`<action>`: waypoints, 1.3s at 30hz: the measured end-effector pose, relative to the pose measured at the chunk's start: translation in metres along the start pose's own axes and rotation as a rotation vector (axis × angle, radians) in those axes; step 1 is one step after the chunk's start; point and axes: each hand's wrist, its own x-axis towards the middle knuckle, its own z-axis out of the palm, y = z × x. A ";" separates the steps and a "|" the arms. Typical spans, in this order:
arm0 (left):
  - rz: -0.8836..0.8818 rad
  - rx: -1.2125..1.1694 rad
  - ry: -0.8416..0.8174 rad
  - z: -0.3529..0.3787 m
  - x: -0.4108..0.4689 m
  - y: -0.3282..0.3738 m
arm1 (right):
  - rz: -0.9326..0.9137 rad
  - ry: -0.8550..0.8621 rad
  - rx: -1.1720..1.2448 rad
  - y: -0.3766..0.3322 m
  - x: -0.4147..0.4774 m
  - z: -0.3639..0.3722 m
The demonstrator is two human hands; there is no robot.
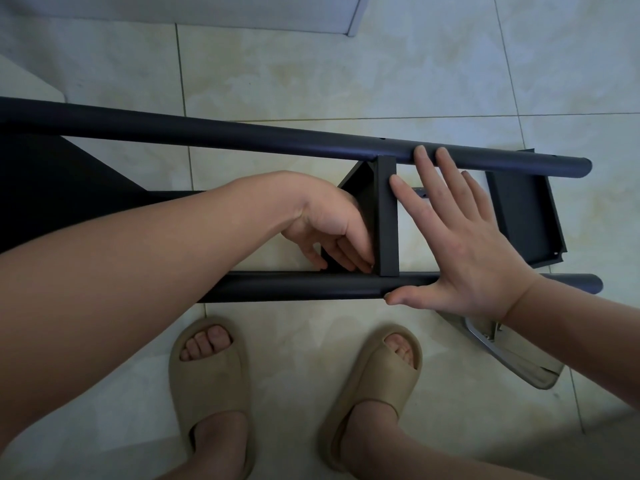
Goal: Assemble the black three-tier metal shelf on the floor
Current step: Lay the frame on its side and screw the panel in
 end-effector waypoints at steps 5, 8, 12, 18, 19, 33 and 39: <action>-0.013 0.011 -0.014 0.000 -0.001 0.000 | 0.002 -0.001 -0.001 0.000 0.000 0.000; -0.034 0.018 0.009 0.000 0.000 0.000 | 0.003 -0.003 -0.003 -0.001 0.000 0.000; -0.013 0.002 -0.005 -0.001 0.000 0.000 | 0.008 -0.010 -0.005 -0.001 0.000 -0.001; -0.033 0.019 0.000 0.001 -0.002 0.001 | 0.003 -0.006 -0.006 0.000 0.000 -0.001; -0.033 0.019 0.009 0.001 -0.001 0.001 | 0.002 -0.006 -0.006 0.000 0.000 -0.001; -0.039 -0.013 -0.005 0.001 -0.001 0.002 | 0.005 -0.014 0.001 -0.001 0.000 -0.001; -0.033 -0.012 -0.014 0.000 -0.003 0.002 | 0.007 -0.019 0.003 -0.001 0.000 -0.002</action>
